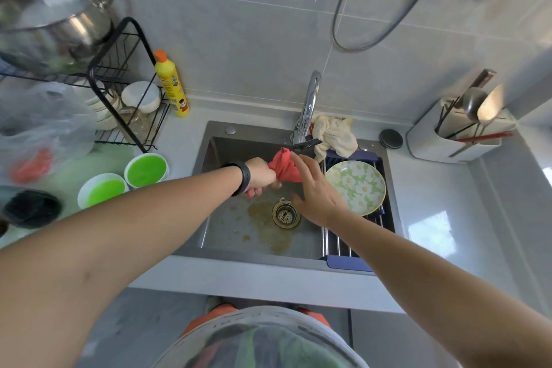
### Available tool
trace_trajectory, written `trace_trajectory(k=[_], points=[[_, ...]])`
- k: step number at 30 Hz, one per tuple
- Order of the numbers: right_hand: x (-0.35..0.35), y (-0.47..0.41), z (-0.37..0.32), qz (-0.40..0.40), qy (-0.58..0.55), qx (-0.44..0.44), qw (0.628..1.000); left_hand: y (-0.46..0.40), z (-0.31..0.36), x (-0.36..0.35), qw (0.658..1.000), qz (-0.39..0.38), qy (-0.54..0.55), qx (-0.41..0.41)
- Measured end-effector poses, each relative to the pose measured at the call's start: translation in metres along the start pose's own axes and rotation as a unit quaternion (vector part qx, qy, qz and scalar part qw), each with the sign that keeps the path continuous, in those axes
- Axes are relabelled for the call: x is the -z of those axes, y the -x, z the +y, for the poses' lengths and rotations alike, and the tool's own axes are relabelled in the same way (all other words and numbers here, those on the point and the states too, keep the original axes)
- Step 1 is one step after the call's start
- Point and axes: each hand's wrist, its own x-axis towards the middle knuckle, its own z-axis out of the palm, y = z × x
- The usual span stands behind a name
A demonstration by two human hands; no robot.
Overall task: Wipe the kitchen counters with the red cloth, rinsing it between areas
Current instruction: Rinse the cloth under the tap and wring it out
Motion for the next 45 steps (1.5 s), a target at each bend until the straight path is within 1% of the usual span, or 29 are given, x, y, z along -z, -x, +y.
trace_trajectory(k=[2,3,5,7,9,10,11,12,13,14,15,16,18,20,22,23,27,31,33,35,36,37,38,39,40,41,42,43,45], points=[[0.001,0.0,0.0,-0.022,0.078,0.052,0.995,0.008,0.004,0.006,0.983,-0.129,0.125,0.042],[0.004,-0.005,-0.001,-0.022,0.115,0.067,0.991,0.012,0.007,0.007,0.97,-0.187,0.145,0.055],[0.017,-0.021,-0.004,-0.008,0.173,0.102,0.98,0.021,0.014,0.007,0.957,-0.257,0.114,0.079],[0.036,-0.039,-0.007,-0.045,0.208,0.15,0.966,0.028,0.018,0.004,0.959,-0.266,0.066,0.077],[0.055,-0.05,-0.015,-0.106,0.234,0.171,0.951,0.031,0.02,-0.001,0.974,-0.219,0.039,0.043],[0.061,-0.053,-0.019,-0.128,0.248,0.155,0.948,0.029,0.022,-0.004,0.985,-0.17,0.011,0.011],[0.063,-0.057,-0.021,-0.15,0.264,0.114,0.946,0.028,0.025,-0.006,0.995,-0.093,-0.037,-0.03],[0.063,-0.06,-0.023,-0.173,0.264,0.064,0.947,0.029,0.028,-0.008,0.992,0.003,-0.099,-0.079],[0.061,-0.061,-0.025,-0.193,0.254,0.014,0.948,0.03,0.03,-0.009,0.974,0.094,-0.165,-0.127],[0.055,-0.064,-0.025,-0.21,0.233,-0.018,0.949,0.032,0.031,-0.009,0.947,0.159,-0.227,-0.163],[0.05,-0.065,-0.026,-0.225,0.204,-0.052,0.952,0.033,0.031,-0.008,0.92,0.196,-0.28,-0.193],[0.046,-0.066,-0.026,-0.237,0.158,-0.093,0.954,0.034,0.031,-0.006,0.895,0.215,-0.325,-0.219],[0.043,-0.062,-0.027,-0.245,-0.02,-0.197,0.949,0.035,0.03,-0.003,0.85,0.226,-0.405,-0.25],[0.042,-0.052,-0.024,-0.243,-0.204,-0.263,0.911,0.032,0.028,-0.002,0.806,0.247,-0.464,-0.271],[0.041,-0.045,-0.025,-0.241,-0.339,-0.289,0.862,0.029,0.031,0.0,0.76,0.269,-0.51,-0.3],[0.04,-0.042,-0.025,-0.242,-0.386,-0.301,0.838,0.028,0.032,0.003,0.739,0.276,-0.529,-0.314],[0.039,-0.037,-0.026,-0.244,-0.516,-0.321,0.756,0.025,0.04,0.013,0.684,0.291,-0.563,-0.361],[0.035,-0.03,-0.027,-0.254,-0.591,-0.329,0.692,0.02,0.04,0.019,0.622,0.307,-0.571,-0.439],[0.034,-0.028,-0.025,-0.256,-0.609,-0.339,0.67,0.016,0.039,0.019,0.615,0.298,-0.563,-0.464],[0.032,-0.028,-0.023,-0.25,-0.62,-0.335,0.663,0.014,0.04,0.016,0.618,0.314,-0.548,-0.467],[0.031,-0.03,-0.022,-0.24,-0.617,-0.334,0.67,0.013,0.041,0.015,0.634,0.31,-0.548,-0.449],[0.029,-0.032,-0.021,-0.224,-0.604,-0.337,0.687,0.013,0.043,0.014,0.66,0.294,-0.555,-0.412],[0.026,-0.034,-0.019,-0.201,-0.564,-0.338,0.726,0.013,0.045,0.013,0.692,0.273,-0.558,-0.367],[0.025,-0.036,-0.017,-0.176,-0.483,-0.325,0.794,0.014,0.045,0.01,0.727,0.257,-0.539,-0.339],[0.023,-0.038,-0.016,-0.155,-0.359,-0.3,0.87,0.015,0.044,0.009,0.763,0.246,-0.51,-0.312],[0.022,-0.039,-0.015,-0.13,-0.23,-0.263,0.928,0.015,0.041,0.006,0.803,0.233,-0.465,-0.29],[0.018,-0.04,-0.01,-0.109,-0.133,-0.228,0.958,0.014,0.037,0.003,0.847,0.22,-0.402,-0.269],[0.017,-0.04,-0.006,-0.095,-0.087,-0.198,0.972,0.012,0.033,-0.001,0.886,0.206,-0.334,-0.247],[0.02,-0.036,0.002,-0.06,-0.058,-0.148,0.986,0.01,0.027,-0.004,0.95,0.146,-0.189,-0.201]])
